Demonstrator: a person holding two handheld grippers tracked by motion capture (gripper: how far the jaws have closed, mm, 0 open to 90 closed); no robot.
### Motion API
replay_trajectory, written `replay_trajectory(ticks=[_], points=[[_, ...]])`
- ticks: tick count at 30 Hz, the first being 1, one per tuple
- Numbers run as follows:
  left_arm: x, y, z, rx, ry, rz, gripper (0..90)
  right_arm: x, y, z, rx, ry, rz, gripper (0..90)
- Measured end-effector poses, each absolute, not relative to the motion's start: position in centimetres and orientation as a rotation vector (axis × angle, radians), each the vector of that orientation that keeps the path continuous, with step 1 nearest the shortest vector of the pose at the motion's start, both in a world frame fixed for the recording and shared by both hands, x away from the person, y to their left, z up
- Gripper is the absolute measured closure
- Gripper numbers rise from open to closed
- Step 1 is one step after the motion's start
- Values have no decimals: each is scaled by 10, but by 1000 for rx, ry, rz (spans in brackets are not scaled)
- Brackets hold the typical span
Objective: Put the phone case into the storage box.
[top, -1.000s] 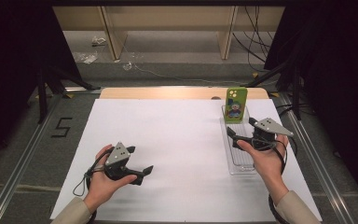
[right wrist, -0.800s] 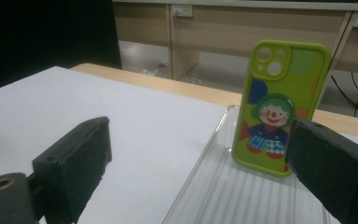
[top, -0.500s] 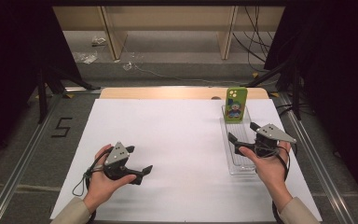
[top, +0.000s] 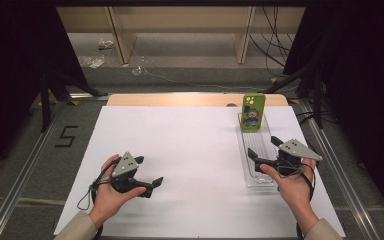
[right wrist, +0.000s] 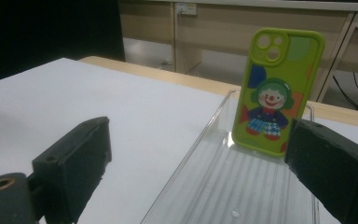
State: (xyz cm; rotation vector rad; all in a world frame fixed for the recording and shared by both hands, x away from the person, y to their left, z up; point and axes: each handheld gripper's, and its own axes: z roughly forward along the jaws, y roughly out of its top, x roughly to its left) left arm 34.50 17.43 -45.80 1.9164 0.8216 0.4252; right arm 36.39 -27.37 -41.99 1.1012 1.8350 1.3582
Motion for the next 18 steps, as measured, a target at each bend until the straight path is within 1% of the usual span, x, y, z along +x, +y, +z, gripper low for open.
replay_trajectory(ticks=[18], points=[[345, 175, -458, 1917, 823, 427, 11, 348, -279, -428, 1084, 1849, 1363, 82]])
